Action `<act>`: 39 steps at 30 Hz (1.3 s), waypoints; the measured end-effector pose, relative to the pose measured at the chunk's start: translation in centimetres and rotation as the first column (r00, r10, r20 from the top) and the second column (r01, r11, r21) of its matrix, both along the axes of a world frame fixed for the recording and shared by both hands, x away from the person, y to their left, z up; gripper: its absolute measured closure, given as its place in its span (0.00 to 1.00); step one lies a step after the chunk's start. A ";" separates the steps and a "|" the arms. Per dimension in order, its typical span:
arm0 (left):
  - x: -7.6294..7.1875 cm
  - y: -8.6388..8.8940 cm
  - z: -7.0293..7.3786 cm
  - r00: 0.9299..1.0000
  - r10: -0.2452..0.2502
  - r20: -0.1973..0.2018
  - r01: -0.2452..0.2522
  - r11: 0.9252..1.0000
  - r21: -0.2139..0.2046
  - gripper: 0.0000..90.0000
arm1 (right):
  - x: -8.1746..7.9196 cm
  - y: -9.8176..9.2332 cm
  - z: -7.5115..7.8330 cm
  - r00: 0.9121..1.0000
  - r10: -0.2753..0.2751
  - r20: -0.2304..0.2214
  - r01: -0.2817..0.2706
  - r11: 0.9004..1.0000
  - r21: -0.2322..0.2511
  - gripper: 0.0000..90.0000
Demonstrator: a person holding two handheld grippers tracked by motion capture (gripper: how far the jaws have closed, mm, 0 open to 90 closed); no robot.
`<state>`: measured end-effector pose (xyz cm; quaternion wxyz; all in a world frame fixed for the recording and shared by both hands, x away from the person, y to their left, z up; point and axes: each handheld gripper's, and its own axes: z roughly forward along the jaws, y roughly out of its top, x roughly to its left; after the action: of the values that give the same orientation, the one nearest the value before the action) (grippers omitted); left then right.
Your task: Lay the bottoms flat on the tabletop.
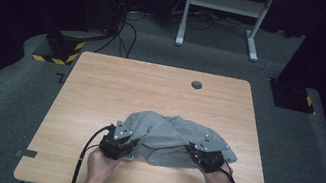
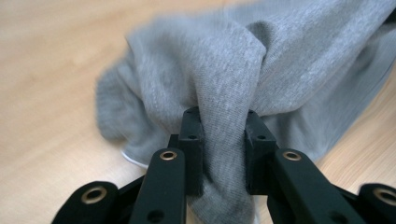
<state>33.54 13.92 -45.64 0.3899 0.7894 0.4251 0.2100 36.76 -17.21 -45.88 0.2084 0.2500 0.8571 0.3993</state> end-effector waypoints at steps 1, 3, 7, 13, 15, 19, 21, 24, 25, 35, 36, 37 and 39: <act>0.0 0.1 0.5 1.000 0.002 0.013 -0.002 1.000 -0.010 0.82 | -0.1 0.0 0.6 1.000 -0.003 0.013 0.003 1.000 0.008 0.95; 0.4 0.4 1.4 0.999 0.028 0.041 -0.027 1.000 -0.014 0.82 | 0.2 -0.3 2.1 0.999 -0.022 0.035 0.021 0.999 0.042 0.94; 2.5 0.4 0.3 0.996 0.087 0.015 -0.087 0.996 0.032 0.79 | 2.5 -0.3 2.2 0.998 -0.069 -0.013 0.069 0.996 0.058 0.92; 3.3 0.0 -1.8 0.991 0.126 -0.039 -0.124 0.990 0.062 0.61 | 6.4 0.6 -1.2 0.969 -0.174 -0.175 0.165 0.984 -0.065 0.74; 2.0 0.2 -1.6 0.993 0.112 -0.024 -0.110 0.992 0.055 0.53 | 5.8 -0.1 -1.4 0.970 -0.185 -0.160 0.183 0.983 -0.024 0.68; 0.0 0.5 -0.3 0.996 0.084 0.014 -0.085 0.996 0.037 0.47 | 4.0 -1.4 -0.4 0.979 -0.187 -0.087 0.189 0.982 0.019 0.63; -0.4 0.4 -0.1 0.997 0.076 0.022 -0.077 0.996 0.034 0.46 | 3.5 -1.9 -0.1 0.980 -0.185 -0.072 0.188 0.982 0.033 0.63; -1.6 -0.1 0.2 0.998 0.047 0.034 -0.047 0.999 0.027 0.44 | 1.8 -3.4 0.3 0.983 -0.178 -0.041 0.180 0.982 0.052 0.67; -2.1 -0.9 0.0 0.999 0.022 0.029 -0.023 1.000 0.020 0.44 | 1.5 -3.6 0.3 0.984 -0.174 -0.041 0.175 0.983 0.049 0.67; -1.7 -6.1 -3.6 0.996 -0.086 -0.040 0.089 0.992 0.090 0.44 | 1.7 -1.5 -3.0 0.983 -0.130 -0.134 0.128 0.992 -0.022 0.57; -1.5 -6.5 -4.0 0.995 -0.089 -0.047 0.093 0.990 0.104 0.44 | 2.0 -1.2 -3.3 0.982 -0.130 -0.138 0.128 0.991 -0.021 0.56; -1.3 -6.8 -4.4 0.995 -0.091 -0.049 0.097 0.988 0.118 0.44 | 2.3 -0.9 -3.5 0.980 -0.135 -0.146 0.133 0.991 -0.019 0.56; -1.2 -7.1 -4.7 0.995 -0.088 -0.052 0.094 0.987 0.131 0.44 | 2.5 -0.6 -3.8 0.979 -0.136 -0.153 0.135 0.991 -0.018 0.56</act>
<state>32.38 6.79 -50.37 0.3357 0.8368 0.3825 0.2018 39.29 -17.77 -49.63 0.1693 0.3371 0.8531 0.3605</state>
